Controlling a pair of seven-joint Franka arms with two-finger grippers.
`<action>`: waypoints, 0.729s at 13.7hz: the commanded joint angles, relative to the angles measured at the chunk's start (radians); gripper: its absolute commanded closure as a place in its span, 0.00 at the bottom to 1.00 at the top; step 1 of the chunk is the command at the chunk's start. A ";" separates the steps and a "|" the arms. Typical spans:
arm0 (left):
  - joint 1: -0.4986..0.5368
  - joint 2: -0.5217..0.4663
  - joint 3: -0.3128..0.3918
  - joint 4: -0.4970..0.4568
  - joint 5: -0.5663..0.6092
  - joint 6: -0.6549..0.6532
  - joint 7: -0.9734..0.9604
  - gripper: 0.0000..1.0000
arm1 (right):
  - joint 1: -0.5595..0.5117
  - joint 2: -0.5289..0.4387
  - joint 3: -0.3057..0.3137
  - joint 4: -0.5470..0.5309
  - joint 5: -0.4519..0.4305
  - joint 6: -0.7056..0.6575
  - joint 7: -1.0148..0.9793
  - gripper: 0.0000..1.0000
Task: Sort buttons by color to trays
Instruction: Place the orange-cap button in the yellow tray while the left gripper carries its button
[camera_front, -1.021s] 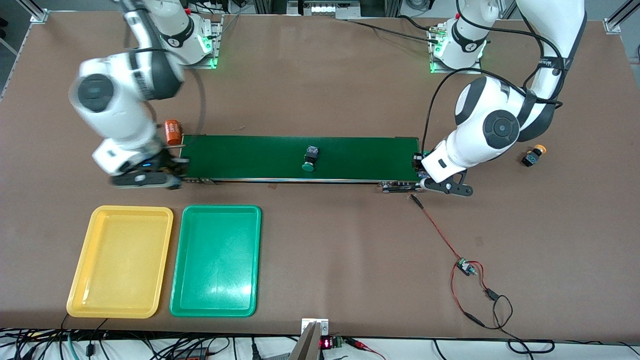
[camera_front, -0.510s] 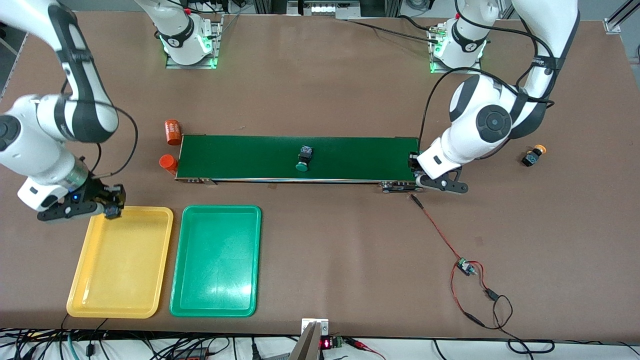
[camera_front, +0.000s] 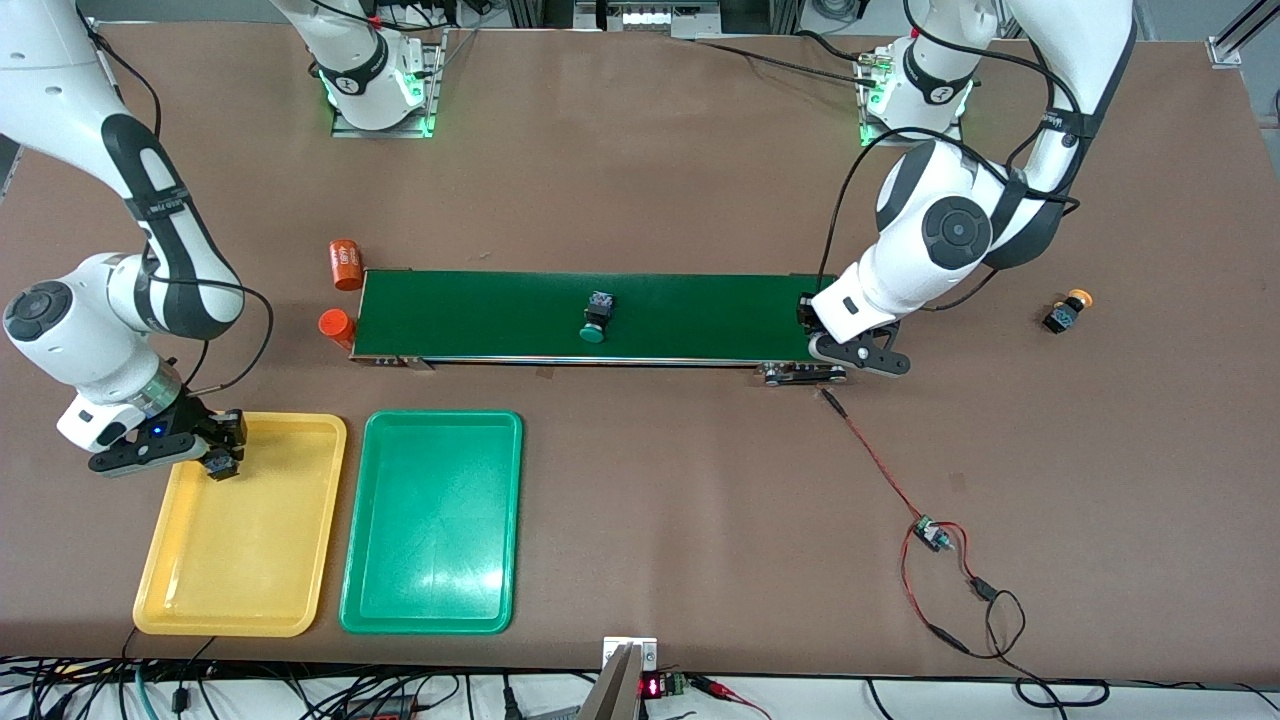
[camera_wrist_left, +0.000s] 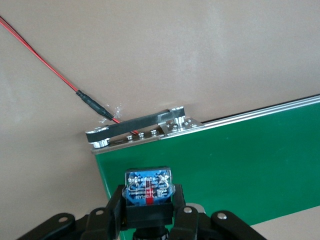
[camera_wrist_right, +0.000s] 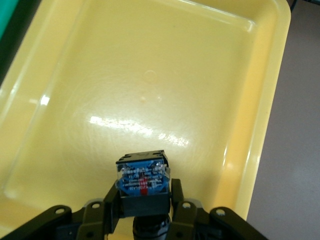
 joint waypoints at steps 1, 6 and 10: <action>0.000 -0.038 -0.005 -0.047 -0.011 0.031 0.009 0.99 | -0.017 0.031 0.020 0.040 0.009 0.009 -0.032 0.86; 0.000 -0.030 -0.027 -0.106 -0.011 0.089 0.007 0.99 | -0.001 0.042 0.022 0.039 0.014 0.009 -0.020 0.07; 0.003 -0.046 -0.068 -0.150 -0.012 0.141 0.000 0.99 | 0.043 -0.050 0.025 -0.001 0.048 -0.096 -0.012 0.00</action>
